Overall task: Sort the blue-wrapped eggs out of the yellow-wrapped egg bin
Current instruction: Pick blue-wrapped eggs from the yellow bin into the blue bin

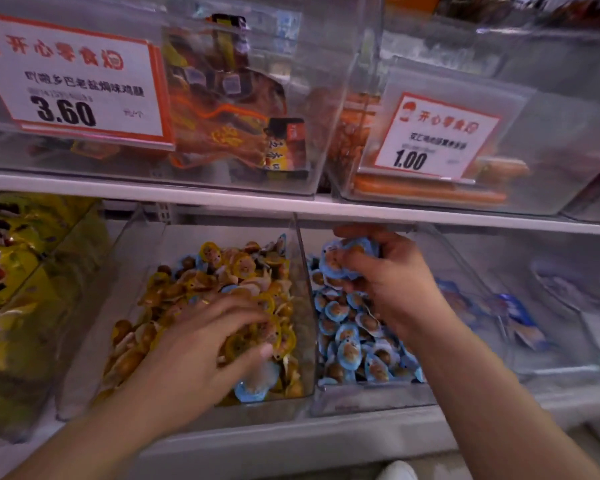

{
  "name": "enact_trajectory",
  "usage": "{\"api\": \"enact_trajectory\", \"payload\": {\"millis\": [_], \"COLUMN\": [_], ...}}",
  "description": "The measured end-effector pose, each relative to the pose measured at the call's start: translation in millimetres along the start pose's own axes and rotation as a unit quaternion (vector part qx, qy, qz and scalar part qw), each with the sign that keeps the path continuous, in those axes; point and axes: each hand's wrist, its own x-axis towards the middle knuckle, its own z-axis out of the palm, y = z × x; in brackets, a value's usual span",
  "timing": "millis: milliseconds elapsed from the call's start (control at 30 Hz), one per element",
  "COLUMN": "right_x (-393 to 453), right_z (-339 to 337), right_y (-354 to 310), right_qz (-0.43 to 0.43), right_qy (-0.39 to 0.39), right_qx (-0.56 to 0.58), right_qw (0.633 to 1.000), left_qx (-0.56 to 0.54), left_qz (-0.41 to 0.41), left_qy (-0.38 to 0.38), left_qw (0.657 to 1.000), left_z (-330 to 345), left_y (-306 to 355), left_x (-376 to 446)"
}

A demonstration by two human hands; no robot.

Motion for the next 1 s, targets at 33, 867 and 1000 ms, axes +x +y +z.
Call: {"api": "enact_trajectory", "payload": {"millis": [33, 867, 1000], "right_x": [2.6, 6.5, 18.7], "right_z": [-14.1, 127.4, 142.6], "right_y": [3.4, 34.9, 51.5], "right_qz": [0.015, -0.095, -0.099], "right_qy": [0.0, -0.299, -0.307], "right_qx": [-0.076, -0.554, -0.624], "right_qw": [0.997, 0.771, 0.712], "left_qx": [0.028, -0.097, 0.071], "left_qz": [0.004, -0.273, -0.22], "left_qy": [-0.035, 0.234, 0.106], "left_qw": [0.999, 0.928, 0.967], "left_z": [1.7, -21.8, -13.3], "left_y": [-1.0, -52.9, -55.0], "left_x": [0.9, -7.4, -2.6]}}
